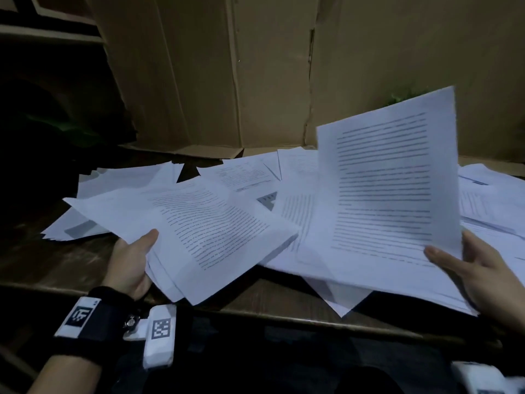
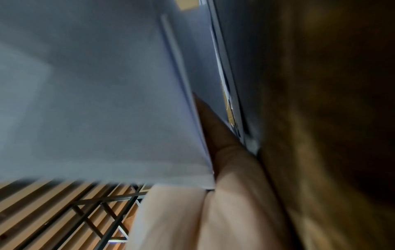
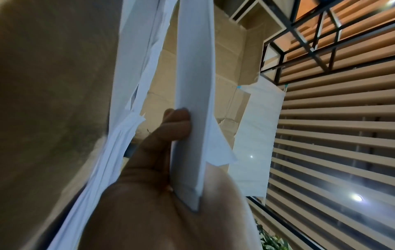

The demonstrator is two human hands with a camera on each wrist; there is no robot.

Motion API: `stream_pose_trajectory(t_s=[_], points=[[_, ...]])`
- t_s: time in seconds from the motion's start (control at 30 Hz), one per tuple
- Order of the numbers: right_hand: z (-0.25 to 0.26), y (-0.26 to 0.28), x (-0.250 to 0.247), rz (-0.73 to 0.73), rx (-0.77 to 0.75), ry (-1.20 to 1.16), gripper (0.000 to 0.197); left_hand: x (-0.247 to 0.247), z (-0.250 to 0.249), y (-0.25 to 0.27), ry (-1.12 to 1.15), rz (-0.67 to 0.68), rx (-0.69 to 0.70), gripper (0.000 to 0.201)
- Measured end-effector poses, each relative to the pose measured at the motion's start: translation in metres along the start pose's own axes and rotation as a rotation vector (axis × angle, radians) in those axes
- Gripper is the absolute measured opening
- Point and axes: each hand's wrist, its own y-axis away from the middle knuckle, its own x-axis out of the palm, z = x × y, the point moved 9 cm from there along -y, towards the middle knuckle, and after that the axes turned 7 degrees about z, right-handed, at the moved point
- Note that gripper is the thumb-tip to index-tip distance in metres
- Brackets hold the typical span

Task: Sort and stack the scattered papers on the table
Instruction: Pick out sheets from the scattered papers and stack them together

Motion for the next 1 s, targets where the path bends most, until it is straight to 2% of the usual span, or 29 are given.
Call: stream_pose_trajectory(t_s=[0.1,0.2,0.3,0.37,0.4,0.6,0.67,0.8,0.93,1.0], points=[[0.004,-0.009,-0.025,-0.111,-0.034,0.033,0.025,0.008,-0.002,0.005,-0.021,0.046,-0.037,0.034],[0.005,-0.014,-0.038,-0.194,-0.05,0.069,0.031,0.019,-0.004,0.01,-0.037,0.109,-0.065,0.034],[0.004,-0.011,-0.049,-0.333,-0.03,0.115,0.024,0.025,-0.006,0.014,-0.046,0.155,-0.079,0.031],[-0.001,-0.009,-0.049,-0.352,-0.013,0.1,0.036,0.028,-0.006,0.016,-0.074,0.177,-0.085,0.03],[-0.002,-0.008,-0.044,-0.345,-0.018,0.071,0.041,0.031,-0.006,0.016,-0.089,0.19,-0.089,0.03],[-0.01,0.008,0.016,-0.217,0.012,0.038,0.032,0.071,0.004,0.025,-0.157,0.357,-0.166,0.036],[-0.016,0.012,0.029,-0.192,0.011,0.021,0.03,0.078,0.006,0.023,-0.178,0.338,-0.13,0.038],[-0.024,0.013,0.032,-0.19,-0.002,0.075,0.031,0.079,0.006,0.019,-0.157,0.329,-0.039,0.062],[-0.023,0.016,0.033,-0.204,0.018,0.057,0.028,0.069,0.006,0.018,-0.215,0.187,-0.011,0.08],[-0.015,0.02,0.047,-0.163,0.008,0.055,0.025,0.07,0.011,0.02,-0.327,0.176,-0.037,0.072]])
